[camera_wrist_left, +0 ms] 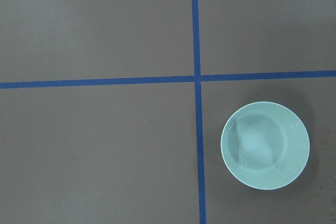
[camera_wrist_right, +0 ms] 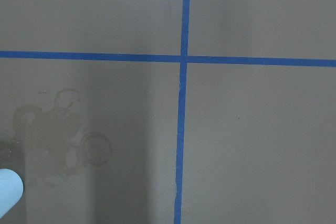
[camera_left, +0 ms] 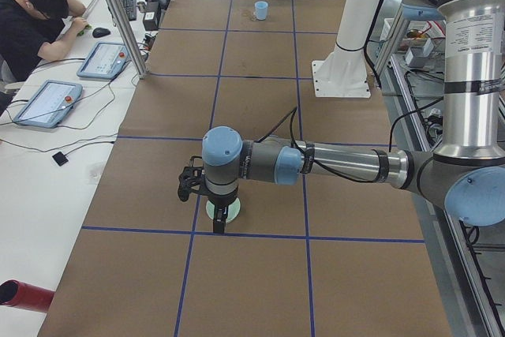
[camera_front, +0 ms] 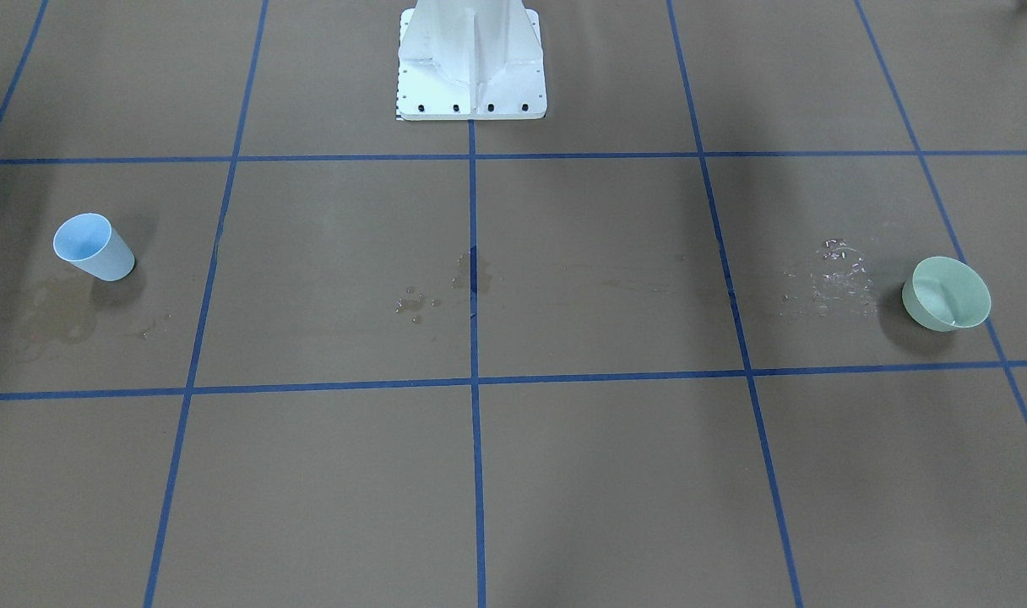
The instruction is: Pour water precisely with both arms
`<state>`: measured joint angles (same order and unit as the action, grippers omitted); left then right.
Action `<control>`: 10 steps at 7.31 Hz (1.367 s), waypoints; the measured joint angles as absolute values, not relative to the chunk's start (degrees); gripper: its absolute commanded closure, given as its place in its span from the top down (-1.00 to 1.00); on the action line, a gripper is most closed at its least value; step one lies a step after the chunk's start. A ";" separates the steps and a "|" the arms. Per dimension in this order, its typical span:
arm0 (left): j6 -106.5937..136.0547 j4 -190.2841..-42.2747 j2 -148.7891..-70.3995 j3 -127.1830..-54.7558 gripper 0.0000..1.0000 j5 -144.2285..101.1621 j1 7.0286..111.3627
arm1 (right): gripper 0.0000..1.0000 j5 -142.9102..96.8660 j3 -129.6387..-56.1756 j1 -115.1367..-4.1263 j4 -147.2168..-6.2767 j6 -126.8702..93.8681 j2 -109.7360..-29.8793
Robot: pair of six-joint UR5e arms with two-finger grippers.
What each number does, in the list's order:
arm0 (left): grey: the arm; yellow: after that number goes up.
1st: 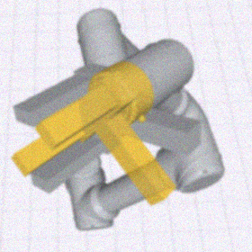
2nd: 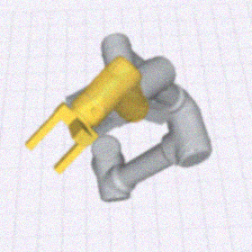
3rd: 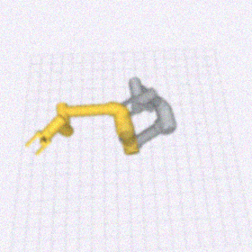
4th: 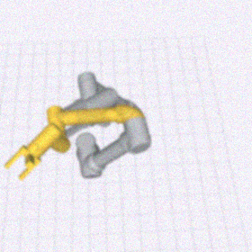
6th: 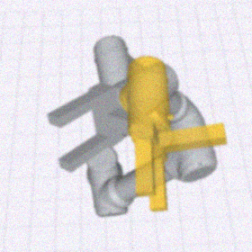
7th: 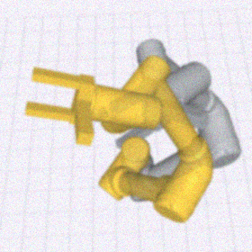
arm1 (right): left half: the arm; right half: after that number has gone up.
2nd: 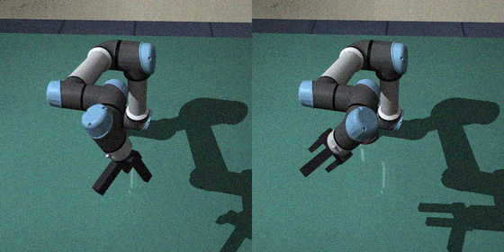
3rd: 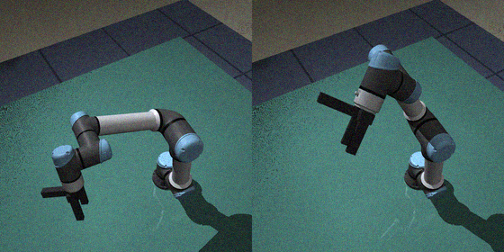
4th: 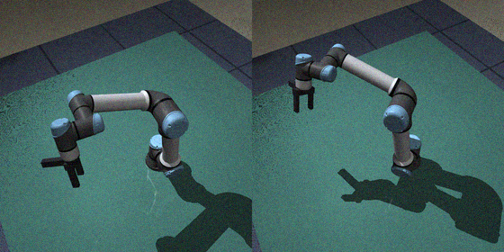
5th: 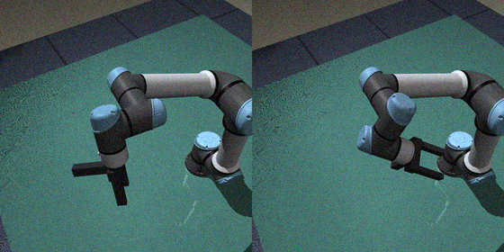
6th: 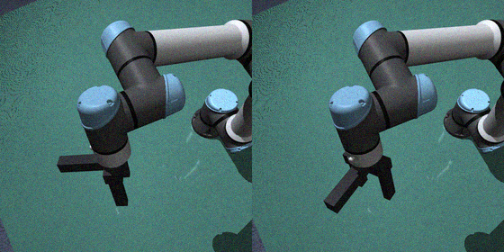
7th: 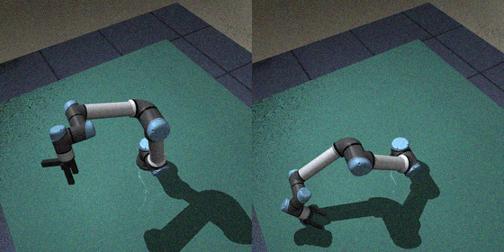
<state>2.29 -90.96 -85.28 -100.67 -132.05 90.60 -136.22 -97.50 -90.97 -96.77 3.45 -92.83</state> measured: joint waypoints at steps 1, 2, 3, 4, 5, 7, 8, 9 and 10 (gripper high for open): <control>2.29 -91.01 -85.31 -100.56 1.00 -132.04 90.57 | 0.98 -136.21 -97.43 -90.97 -96.75 3.44 -92.86; 2.26 -91.12 -85.39 -100.38 1.00 -132.07 90.51 | 0.98 -136.17 -97.36 -90.97 -96.71 3.45 -92.91; 2.23 -91.25 -85.53 -100.38 1.00 -132.16 90.48 | 0.98 -136.16 -97.33 -90.97 -96.69 3.49 -92.98; 2.07 -91.52 -85.59 -100.85 1.00 -132.59 90.47 | 0.98 -136.15 -97.32 -90.97 -96.66 3.49 -93.01; 1.89 -92.20 -85.65 -101.34 1.00 -133.47 90.32 | 0.98 -136.14 -97.34 -90.97 -96.65 3.46 -92.98; 2.10 -94.46 -86.24 -100.21 1.00 -134.30 89.08 | 0.98 -136.14 -97.37 -90.97 -96.67 3.41 -92.82; 2.34 -94.99 -88.02 -98.28 1.00 -134.04 88.39 | 0.98 -136.14 -97.38 -90.97 -96.68 3.37 -92.69; 3.24 -95.64 -90.54 -95.51 1.00 -133.97 87.08 | 0.98 -136.16 -97.38 -90.97 -96.68 3.37 -92.61; 6.11 -99.43 -92.30 -91.32 1.00 -133.90 84.98 | 0.98 -136.22 -97.38 -90.97 -96.68 3.38 -92.60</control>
